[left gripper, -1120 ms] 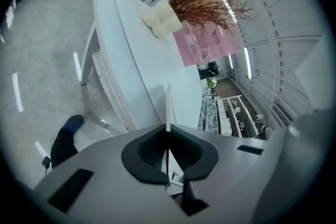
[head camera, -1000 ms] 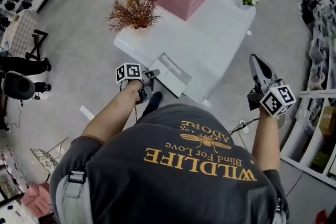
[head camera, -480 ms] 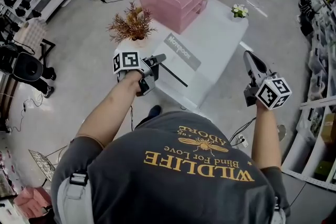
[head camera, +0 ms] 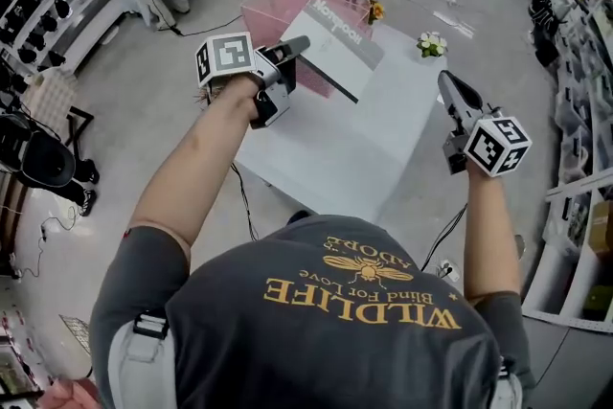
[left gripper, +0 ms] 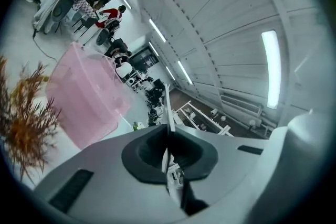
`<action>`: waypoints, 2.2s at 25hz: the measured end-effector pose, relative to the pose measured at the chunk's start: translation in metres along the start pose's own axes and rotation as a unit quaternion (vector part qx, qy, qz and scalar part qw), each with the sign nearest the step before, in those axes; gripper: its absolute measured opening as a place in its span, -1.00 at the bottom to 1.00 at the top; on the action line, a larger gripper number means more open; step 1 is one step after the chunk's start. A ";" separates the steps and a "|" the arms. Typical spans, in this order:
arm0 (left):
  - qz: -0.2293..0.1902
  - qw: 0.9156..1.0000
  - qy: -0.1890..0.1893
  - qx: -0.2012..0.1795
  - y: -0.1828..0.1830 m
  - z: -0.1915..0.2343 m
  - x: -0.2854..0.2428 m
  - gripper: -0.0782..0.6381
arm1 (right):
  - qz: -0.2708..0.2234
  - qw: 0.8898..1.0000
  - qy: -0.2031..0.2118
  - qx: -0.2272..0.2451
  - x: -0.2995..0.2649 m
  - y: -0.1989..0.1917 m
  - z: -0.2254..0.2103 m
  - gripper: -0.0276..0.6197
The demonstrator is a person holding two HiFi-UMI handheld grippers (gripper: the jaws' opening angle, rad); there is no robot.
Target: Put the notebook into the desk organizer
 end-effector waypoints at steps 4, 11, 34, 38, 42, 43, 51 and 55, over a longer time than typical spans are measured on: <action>-0.002 1.000 -0.021 -0.023 0.070 0.000 -0.022 -0.76 | 0.002 1.000 -0.014 0.016 -0.050 0.025 -0.009 -0.91; 0.018 0.998 -0.036 -0.040 0.166 0.034 -0.061 -0.76 | 0.006 0.999 -0.042 0.024 -0.147 0.053 -0.018 -0.91; 0.114 0.983 0.062 -0.127 0.208 0.142 -0.169 -0.76 | 0.052 0.996 -0.077 0.009 -0.264 0.041 -0.081 -0.91; 0.107 0.966 0.107 -0.207 0.207 0.140 -0.171 -0.74 | 0.055 0.995 -0.077 0.005 -0.263 0.035 -0.082 -0.91; 0.112 0.931 0.162 -0.306 0.201 0.140 -0.179 -0.63 | 0.060 0.995 -0.077 0.006 -0.262 0.031 -0.086 -0.91; 0.114 0.920 0.175 -0.332 0.200 0.141 -0.181 -0.60 | 0.062 0.995 -0.077 0.007 -0.262 0.030 -0.087 -0.91; 0.106 0.846 0.225 -0.472 0.193 0.133 -0.192 -0.48 | 0.069 0.995 -0.076 0.009 -0.260 0.029 -0.087 -0.91; 0.096 0.819 0.241 -0.512 0.191 0.131 -0.194 -0.34 | 0.073 0.994 -0.076 0.012 -0.257 0.026 -0.086 -0.91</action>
Point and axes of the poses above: the fingertips, and each gripper's own axes: x backward along the fingers, z to its left, y out of its top, the point moved 8 cm from there along x, backward along the fingers, and after that the axes turned 13 degrees about y, right-handed, at the moved point
